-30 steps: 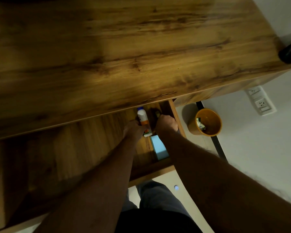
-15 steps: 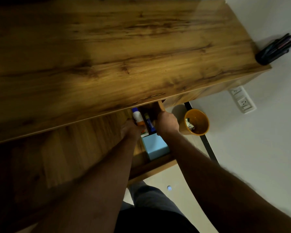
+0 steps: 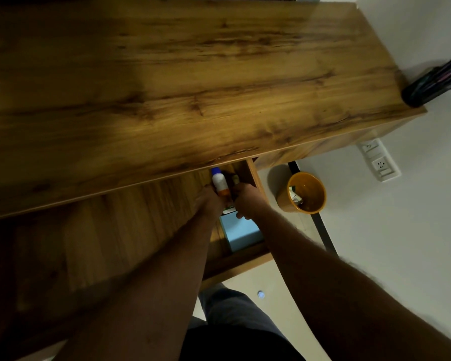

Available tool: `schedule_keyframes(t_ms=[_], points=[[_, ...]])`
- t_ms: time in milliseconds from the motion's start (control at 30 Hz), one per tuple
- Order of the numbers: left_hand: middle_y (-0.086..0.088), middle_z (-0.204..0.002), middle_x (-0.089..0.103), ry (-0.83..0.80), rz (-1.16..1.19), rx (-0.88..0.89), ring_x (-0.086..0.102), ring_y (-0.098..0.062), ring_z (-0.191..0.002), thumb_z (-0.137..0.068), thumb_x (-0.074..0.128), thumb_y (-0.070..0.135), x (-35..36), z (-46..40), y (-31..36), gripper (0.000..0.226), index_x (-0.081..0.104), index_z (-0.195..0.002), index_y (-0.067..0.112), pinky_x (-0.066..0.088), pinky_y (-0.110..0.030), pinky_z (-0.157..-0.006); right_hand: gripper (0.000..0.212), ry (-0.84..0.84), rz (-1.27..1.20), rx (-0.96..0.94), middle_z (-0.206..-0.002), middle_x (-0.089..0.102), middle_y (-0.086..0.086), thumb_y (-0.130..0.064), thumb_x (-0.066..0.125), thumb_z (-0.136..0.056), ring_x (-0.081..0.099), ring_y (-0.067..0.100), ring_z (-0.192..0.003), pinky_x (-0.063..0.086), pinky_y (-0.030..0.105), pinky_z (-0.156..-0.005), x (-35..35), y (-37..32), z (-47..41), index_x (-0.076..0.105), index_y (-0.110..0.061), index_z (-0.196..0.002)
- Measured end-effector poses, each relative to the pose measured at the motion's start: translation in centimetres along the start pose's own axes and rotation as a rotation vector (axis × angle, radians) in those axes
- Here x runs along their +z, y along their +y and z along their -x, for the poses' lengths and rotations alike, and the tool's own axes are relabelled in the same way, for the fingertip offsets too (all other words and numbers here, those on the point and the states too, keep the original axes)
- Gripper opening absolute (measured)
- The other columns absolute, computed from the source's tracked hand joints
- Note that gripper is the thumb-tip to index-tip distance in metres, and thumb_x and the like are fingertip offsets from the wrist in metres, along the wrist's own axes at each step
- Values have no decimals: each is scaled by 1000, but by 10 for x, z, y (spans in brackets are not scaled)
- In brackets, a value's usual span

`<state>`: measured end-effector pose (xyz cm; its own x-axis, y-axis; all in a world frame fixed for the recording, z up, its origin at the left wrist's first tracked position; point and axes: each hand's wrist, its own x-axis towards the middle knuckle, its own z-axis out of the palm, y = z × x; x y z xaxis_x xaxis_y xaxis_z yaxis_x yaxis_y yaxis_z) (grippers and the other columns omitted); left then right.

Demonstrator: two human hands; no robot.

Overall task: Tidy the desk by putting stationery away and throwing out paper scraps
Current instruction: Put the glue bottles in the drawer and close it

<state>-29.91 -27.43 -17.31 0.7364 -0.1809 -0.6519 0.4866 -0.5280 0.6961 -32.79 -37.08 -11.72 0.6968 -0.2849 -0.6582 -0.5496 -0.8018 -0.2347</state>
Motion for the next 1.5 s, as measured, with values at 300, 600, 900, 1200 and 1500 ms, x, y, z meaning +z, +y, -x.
schedule_keyframes(t_ms=[300,600,900,1200,1500], points=[[-10,-116,61,32,-59,-25,60,-33,-113,-95,58,18,4,7,0,36,53,-125,-2,52,-10,-66,22,-7,-52,37,-99,71,12,-7,69,-87,73,23,-82,61,40,-76,4,5,-3,63,-6,-108],[-12,-101,70,71,-159,22,69,-27,-85,-84,69,37,-4,12,0,40,63,-114,12,57,-34,-71,17,9,-209,59,-77,64,6,-14,51,-98,68,17,-63,53,26,-49,1,6,1,61,-5,-110],[-12,-96,71,30,-250,84,69,-32,-88,-79,69,39,-11,11,-9,39,65,-107,13,58,-42,-77,16,43,-260,36,-91,71,14,-9,56,-95,72,23,-69,61,35,-60,-1,10,10,62,-6,-109],[-10,-124,61,41,-330,172,57,-26,-114,-91,63,31,-38,48,3,40,58,-124,9,42,-30,-86,19,143,-376,-14,-95,70,16,-14,52,-96,68,23,-64,60,36,-56,-4,5,34,63,-10,-111],[-5,-118,65,54,-387,328,59,-21,-110,-92,61,28,-56,72,0,29,65,-118,15,47,-30,-87,15,218,-411,-95,-86,73,9,-23,54,-94,73,19,-68,62,40,-62,4,-6,61,66,-15,-93]])
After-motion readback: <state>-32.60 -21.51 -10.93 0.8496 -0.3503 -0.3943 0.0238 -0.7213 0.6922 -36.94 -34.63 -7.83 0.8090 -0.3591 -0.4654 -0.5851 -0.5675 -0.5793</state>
